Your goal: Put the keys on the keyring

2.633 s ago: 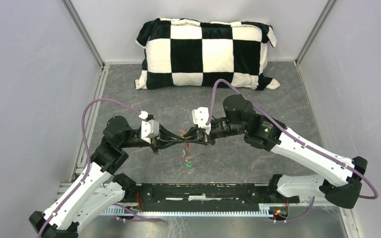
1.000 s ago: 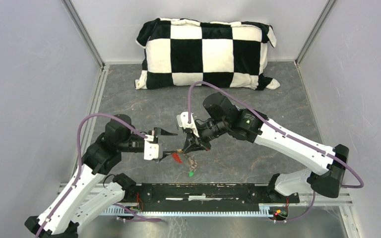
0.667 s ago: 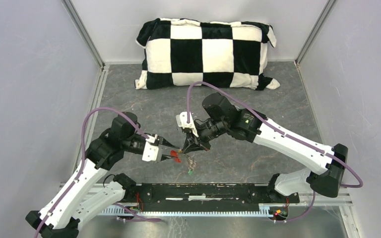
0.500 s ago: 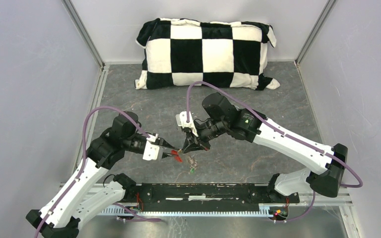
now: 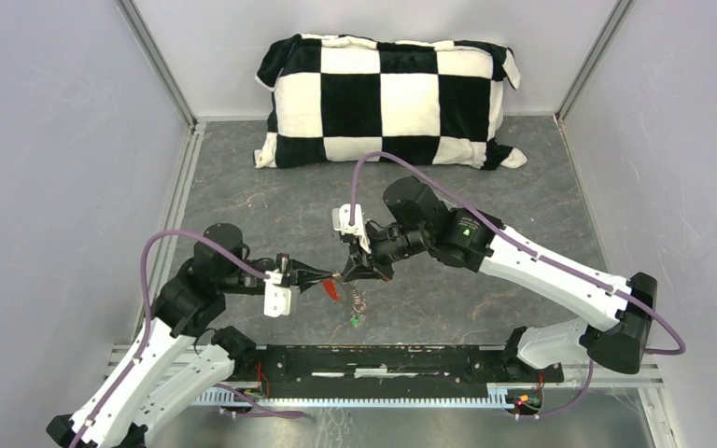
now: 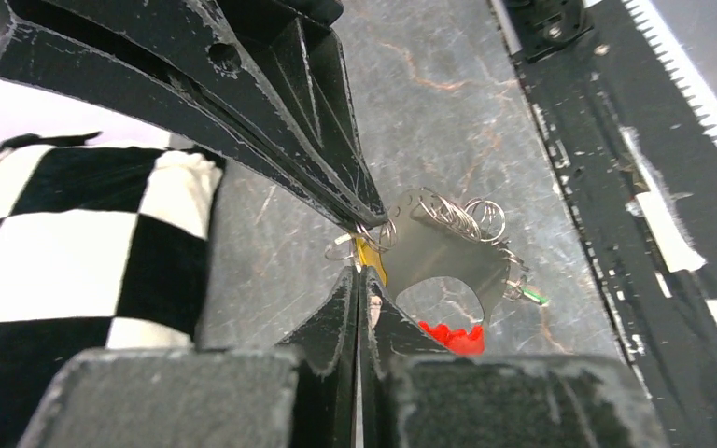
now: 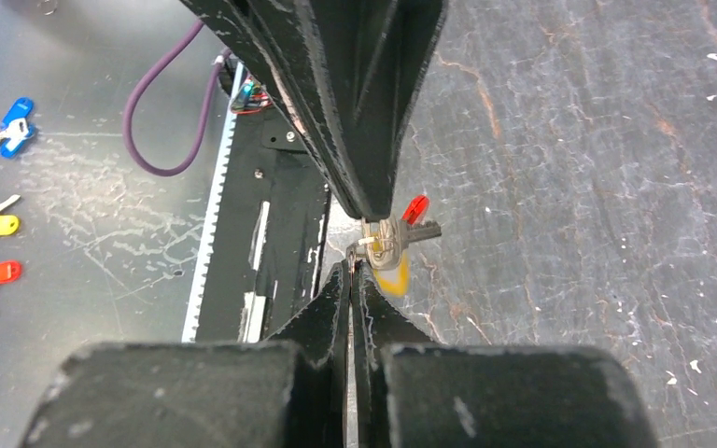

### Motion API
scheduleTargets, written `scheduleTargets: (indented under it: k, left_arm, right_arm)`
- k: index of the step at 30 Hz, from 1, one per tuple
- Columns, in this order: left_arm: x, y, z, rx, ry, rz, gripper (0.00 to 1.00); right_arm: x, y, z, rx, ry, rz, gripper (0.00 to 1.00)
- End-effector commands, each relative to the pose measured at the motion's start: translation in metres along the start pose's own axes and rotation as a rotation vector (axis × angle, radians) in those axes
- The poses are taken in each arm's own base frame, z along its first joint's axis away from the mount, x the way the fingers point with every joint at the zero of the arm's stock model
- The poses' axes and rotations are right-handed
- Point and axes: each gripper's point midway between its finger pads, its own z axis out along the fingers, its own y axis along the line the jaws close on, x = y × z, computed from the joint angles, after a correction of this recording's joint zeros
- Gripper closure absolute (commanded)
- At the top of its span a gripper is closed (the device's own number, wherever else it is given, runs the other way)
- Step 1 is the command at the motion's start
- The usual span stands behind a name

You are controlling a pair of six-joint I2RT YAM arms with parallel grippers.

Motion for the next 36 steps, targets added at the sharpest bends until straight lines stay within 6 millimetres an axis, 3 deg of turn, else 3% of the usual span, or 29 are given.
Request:
scheduleTargets:
  k: [1,7,11,12,15,18,24,28,32,36]
  left_arm:
    - [0.000,0.016,-0.006,-0.085,0.022,0.212,0.98]
    - [0.002,0.009,-0.014,-0.115,0.034,0.421,0.98]
    - [0.008,-0.008,-0.013,-0.044,0.029,0.506,0.98]
    - [0.009,-0.012,-0.012,-0.028,0.027,0.517,0.96]
    - [0.009,-0.016,-0.012,-0.011,0.017,0.529,0.73]
    - [0.007,-0.013,-0.013,-0.023,0.021,0.515,0.70]
    - [-0.017,0.017,-0.021,-0.161,0.007,0.401,0.66]
    - [-0.025,0.020,-0.021,-0.153,-0.016,0.418,0.55]
    - [-0.022,0.023,-0.016,-0.128,-0.012,0.461,0.49]
    - [-0.013,0.009,-0.008,-0.012,-0.015,0.516,0.43]
  right_arm:
    - [-0.030,-0.016,-0.014,0.130,-0.109,-0.027,1.00]
    - [-0.039,-0.025,-0.020,0.200,-0.200,0.005,1.00]
    - [-0.044,-0.025,-0.020,0.195,-0.244,0.019,1.00]
    - [-0.045,-0.024,-0.020,0.189,-0.250,0.023,1.00]
    - [-0.047,-0.022,-0.020,0.180,-0.272,0.026,1.00]
    - [-0.049,-0.020,-0.020,0.176,-0.301,0.019,1.00]
    - [-0.038,-0.017,-0.015,0.152,-0.294,0.014,1.00]
    - [-0.031,-0.013,-0.011,0.119,-0.254,0.012,1.00]
    - [-0.025,-0.008,-0.007,0.071,-0.216,0.017,1.00]
    - [-0.022,-0.005,-0.003,0.031,-0.181,0.014,1.00]
